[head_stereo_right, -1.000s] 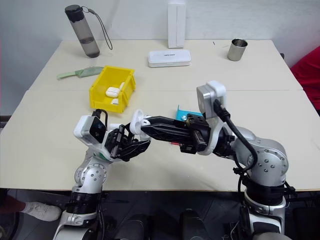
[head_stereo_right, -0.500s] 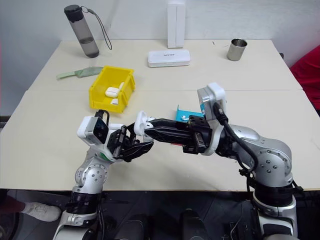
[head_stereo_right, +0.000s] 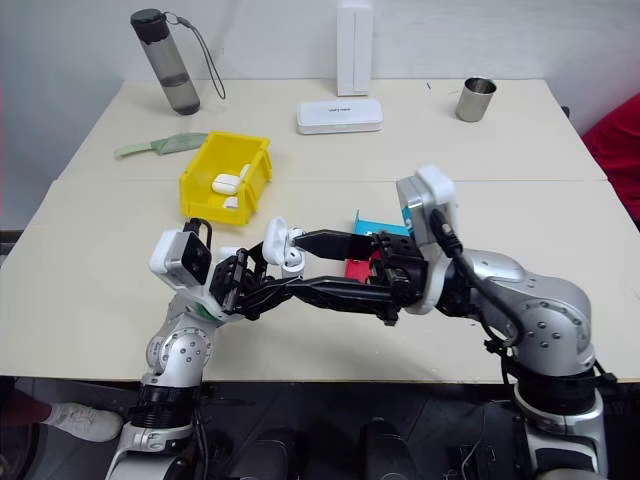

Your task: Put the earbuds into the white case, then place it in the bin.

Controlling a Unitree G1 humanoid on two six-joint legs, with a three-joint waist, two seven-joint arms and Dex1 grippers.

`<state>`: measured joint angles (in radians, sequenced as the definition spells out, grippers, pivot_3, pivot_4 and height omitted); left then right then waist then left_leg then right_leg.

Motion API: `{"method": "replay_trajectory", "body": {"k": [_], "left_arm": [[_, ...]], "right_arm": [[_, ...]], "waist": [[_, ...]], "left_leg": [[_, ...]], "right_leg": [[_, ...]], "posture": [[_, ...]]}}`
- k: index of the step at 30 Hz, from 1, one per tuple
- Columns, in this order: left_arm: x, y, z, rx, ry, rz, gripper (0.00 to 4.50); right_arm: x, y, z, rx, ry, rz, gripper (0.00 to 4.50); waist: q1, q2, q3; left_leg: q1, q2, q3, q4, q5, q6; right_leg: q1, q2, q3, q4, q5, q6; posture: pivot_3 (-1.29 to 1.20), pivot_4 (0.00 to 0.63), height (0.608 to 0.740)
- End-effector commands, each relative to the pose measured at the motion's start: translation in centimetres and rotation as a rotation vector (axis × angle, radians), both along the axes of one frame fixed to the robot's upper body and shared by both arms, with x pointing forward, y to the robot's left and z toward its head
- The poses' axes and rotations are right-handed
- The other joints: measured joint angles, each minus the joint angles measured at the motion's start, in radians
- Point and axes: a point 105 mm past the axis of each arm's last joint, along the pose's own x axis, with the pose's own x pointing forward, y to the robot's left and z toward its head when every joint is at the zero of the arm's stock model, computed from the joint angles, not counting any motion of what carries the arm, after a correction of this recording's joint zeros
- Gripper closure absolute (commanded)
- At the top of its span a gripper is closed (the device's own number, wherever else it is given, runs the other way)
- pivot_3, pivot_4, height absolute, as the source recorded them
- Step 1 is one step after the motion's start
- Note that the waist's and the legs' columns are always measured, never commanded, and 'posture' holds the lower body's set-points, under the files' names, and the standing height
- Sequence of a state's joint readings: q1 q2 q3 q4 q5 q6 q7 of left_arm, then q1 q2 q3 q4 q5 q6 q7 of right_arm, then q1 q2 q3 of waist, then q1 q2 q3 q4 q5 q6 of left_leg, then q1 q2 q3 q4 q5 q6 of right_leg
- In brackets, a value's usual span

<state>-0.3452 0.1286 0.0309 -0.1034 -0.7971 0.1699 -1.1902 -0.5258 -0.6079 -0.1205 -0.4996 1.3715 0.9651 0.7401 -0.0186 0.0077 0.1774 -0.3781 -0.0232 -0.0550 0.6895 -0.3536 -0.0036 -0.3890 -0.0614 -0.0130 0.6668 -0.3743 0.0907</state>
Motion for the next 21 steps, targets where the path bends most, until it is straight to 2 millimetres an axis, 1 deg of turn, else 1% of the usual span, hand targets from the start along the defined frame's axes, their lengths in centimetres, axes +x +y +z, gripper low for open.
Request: {"method": "replay_trajectory", "body": {"k": [1,5,7,9,10,13,15,16,18,21], "left_arm": [[-0.6,0.5,0.8,-0.014,-0.046,-0.003,1.72],[-0.4,0.9,0.4,0.01,-0.044,0.016,1.72],[-0.2,1.0,0.2,0.048,-0.059,0.05,1.72],[0.5,0.9,-0.2,0.106,-0.063,0.096,1.72],[0.8,0.7,-0.7,0.167,-0.087,0.128,1.72],[1.8,0.2,-2.8,0.407,-0.155,0.197,1.72],[2.1,-0.2,-3.9,0.553,-0.204,0.199,1.72],[2.3,-0.4,-4.3,0.614,-0.234,0.207,1.72],[2.6,-0.9,-4.4,0.659,-0.256,0.209,1.72],[2.7,-1.5,-4.8,0.722,-0.272,0.199,1.72]], "right_arm": [[-0.7,-2.1,-0.2,-0.046,0.036,-0.019,0.03],[-0.1,-3.7,-0.5,-0.056,0.023,-0.13,0.03],[0.0,-4.8,-1.0,-0.088,-0.002,-0.195,0.03],[0.1,-5.6,-1.8,-0.132,-0.033,-0.255,0.4],[0.0,-5.8,-1.8,-0.129,-0.065,-0.268,0.6],[0.1,-5.9,-1.6,-0.145,-0.152,-0.293,1.69],[0.1,-5.1,-1.8,-0.188,-0.232,-0.275,2.35],[0.2,-4.6,-1.8,-0.196,-0.249,-0.262,2.76],[0.5,-3.6,-1.6,-0.191,-0.292,-0.25,3.47],[0.8,-1.8,-2.0,-0.223,-0.33,-0.211,4.48]], "waist": [[0.012,0.0,0.0],[0.021,0.0,0.0],[0.023,-0.001,0.0],[0.026,-0.001,0.001],[0.03,-0.001,0.001],[0.031,-0.001,0.001],[0.031,-0.001,0.001],[0.029,-0.001,0.001],[0.029,-0.001,0.001],[0.031,-0.001,0.001]], "left_leg": [[0.0,0.0,0.0,0.0,0.0,0.0],[0.0,0.0,0.0,-0.001,0.0,0.001],[0.001,0.0,0.0,-0.001,0.0,0.001],[0.002,0.0,0.0,-0.001,0.0,0.001],[0.003,0.0,0.0,-0.002,0.0,0.001],[0.006,0.0,0.0,-0.003,0.0,0.002],[0.008,0.0,0.0,-0.004,0.0,0.002],[0.009,0.0,0.0,-0.005,0.0,0.002],[0.009,0.0,0.0,-0.005,0.0,0.002],[0.008,0.0,-0.001,-0.005,0.0,0.001]], "right_leg": [[0.001,0.0,0.0,-0.003,0.0,0.0],[0.004,0.0,-0.001,-0.006,0.0,0.0],[0.005,0.0,-0.001,-0.006,0.0,0.0],[0.006,0.0,-0.002,-0.007,0.0,0.0],[0.007,0.0,-0.002,-0.008,0.0,0.0],[0.01,0.001,-0.001,-0.009,0.0,0.0],[0.011,0.001,-0.001,-0.01,0.0,0.0],[0.011,0.001,-0.001,-0.01,0.0,0.0],[0.011,0.001,-0.001,-0.01,0.0,0.0],[0.011,0.001,-0.001,-0.011,0.0,0.0]], "posture": [[0.0,0.15,0.74],[0.0,0.15,0.74],[0.0,0.15,0.74],[0.0,0.15,0.74],[0.0,0.15,0.74],[0.0,0.15,0.74],[0.0,0.15,0.74],[0.0,0.15,0.74],[0.0,0.15,0.74],[0.0,0.15,0.74]]}}
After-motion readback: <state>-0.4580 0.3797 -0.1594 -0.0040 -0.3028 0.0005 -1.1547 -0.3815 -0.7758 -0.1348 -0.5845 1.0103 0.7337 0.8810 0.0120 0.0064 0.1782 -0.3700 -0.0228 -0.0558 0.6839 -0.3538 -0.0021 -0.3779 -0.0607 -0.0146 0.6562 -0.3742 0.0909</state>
